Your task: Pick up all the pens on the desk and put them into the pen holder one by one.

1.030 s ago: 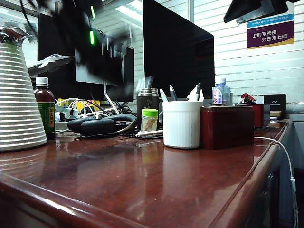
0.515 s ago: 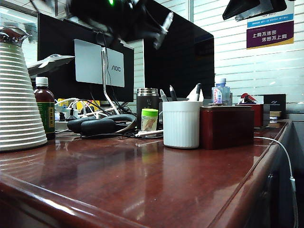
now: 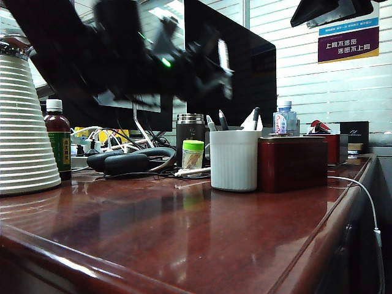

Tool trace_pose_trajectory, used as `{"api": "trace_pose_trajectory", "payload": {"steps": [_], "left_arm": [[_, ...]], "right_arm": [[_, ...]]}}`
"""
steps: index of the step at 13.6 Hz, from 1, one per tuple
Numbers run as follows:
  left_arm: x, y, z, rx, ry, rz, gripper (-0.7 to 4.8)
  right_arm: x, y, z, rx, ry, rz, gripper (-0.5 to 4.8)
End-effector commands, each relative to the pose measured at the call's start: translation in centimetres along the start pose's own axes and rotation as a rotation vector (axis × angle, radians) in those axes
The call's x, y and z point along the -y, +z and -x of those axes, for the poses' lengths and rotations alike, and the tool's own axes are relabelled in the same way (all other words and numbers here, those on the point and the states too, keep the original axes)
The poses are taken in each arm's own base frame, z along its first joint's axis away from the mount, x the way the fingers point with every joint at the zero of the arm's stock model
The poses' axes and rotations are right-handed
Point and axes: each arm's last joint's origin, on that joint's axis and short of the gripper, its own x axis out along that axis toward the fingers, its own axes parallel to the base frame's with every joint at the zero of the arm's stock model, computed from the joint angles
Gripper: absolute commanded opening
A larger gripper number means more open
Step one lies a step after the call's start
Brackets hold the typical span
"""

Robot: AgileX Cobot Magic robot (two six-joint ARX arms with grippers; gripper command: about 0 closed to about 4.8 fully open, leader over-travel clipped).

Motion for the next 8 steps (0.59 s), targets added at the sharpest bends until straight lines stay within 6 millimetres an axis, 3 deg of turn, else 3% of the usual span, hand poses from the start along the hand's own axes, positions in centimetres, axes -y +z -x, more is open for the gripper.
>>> {"api": "trace_pose_trajectory", "payload": {"steps": [1,5,8], "left_arm": [[0.5,-1.8,-0.5,0.018,0.001,0.004,-0.06],[0.9,-2.5,-0.6,0.003,0.016,-0.059,-0.06],[0.5,-3.6,-0.6,-0.12,0.023,-0.156,-0.06]], "right_arm": [[0.5,0.1,0.3,-0.002,-0.018,0.018,1.84],[1.1,-0.1,0.4,-0.012,-0.043,0.012,1.84],[1.2,-0.1,0.4,-0.012,-0.044,0.012,1.84]]}}
